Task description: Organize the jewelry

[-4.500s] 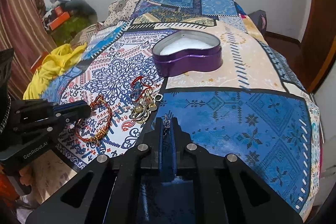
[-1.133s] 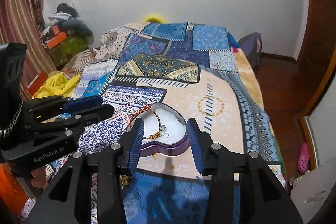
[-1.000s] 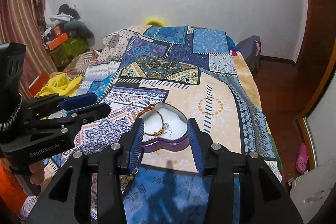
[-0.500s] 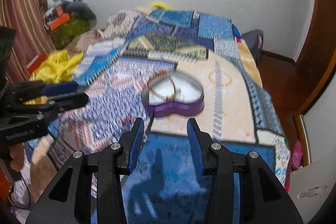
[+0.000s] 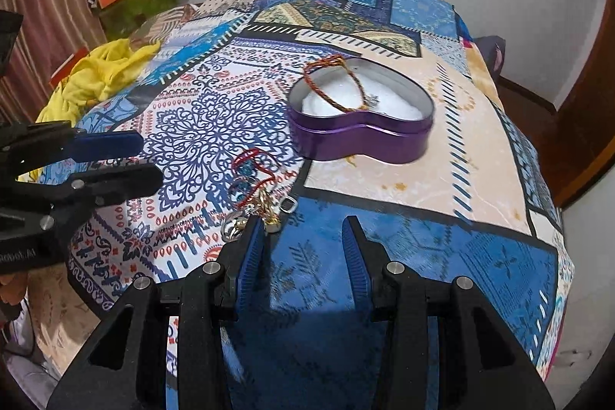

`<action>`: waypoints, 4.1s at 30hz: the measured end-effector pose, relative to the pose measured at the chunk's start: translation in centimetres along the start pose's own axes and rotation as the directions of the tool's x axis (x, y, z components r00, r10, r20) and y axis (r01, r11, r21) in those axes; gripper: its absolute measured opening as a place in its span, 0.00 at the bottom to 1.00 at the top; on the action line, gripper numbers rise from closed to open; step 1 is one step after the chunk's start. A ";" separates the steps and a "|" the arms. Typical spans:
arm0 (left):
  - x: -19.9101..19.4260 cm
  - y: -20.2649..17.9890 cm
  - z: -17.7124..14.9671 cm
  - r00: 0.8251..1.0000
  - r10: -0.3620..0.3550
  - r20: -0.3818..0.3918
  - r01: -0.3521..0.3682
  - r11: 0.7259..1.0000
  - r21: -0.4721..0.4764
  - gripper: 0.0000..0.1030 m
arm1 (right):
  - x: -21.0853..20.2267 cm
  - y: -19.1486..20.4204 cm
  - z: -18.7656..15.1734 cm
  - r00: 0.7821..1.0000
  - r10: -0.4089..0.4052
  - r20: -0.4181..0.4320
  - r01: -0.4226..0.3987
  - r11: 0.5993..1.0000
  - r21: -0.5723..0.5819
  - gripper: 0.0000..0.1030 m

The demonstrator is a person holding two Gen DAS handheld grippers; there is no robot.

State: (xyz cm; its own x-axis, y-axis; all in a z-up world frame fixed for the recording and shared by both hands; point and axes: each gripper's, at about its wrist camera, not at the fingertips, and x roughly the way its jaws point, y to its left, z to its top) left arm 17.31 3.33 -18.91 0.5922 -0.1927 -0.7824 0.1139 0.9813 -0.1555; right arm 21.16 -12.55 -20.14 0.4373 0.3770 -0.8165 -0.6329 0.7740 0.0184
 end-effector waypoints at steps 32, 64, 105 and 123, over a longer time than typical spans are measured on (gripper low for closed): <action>7.2 -0.2 4.6 0.984 -0.132 -0.121 0.123 0.989 -0.081 0.14 | -1.8 -2.2 0.2 0.995 0.013 0.100 -0.020 0.997 0.069 0.09; -3.1 -3.0 9.6 0.980 -0.059 0.192 0.052 0.998 0.040 0.05 | -7.0 -5.2 2.7 0.966 -0.051 0.253 0.017 0.991 0.135 0.09; 7.8 -3.4 11.1 0.998 -0.065 0.019 0.064 0.996 0.054 0.05 | -1.1 -7.3 5.1 0.987 -0.013 0.162 -0.006 0.994 0.113 0.09; 5.3 -3.0 11.2 0.998 -0.034 0.049 0.032 0.998 0.046 0.13 | -1.4 -6.5 5.4 0.991 -0.041 0.127 0.031 0.997 0.077 0.10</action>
State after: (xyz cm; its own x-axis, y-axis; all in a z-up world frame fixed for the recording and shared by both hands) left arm 29.03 -0.58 -15.87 0.6262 -0.2255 -0.7464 0.1692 0.9738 -0.1523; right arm 28.10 -15.39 -16.02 0.5405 0.4068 -0.7365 -0.5681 0.8221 0.0372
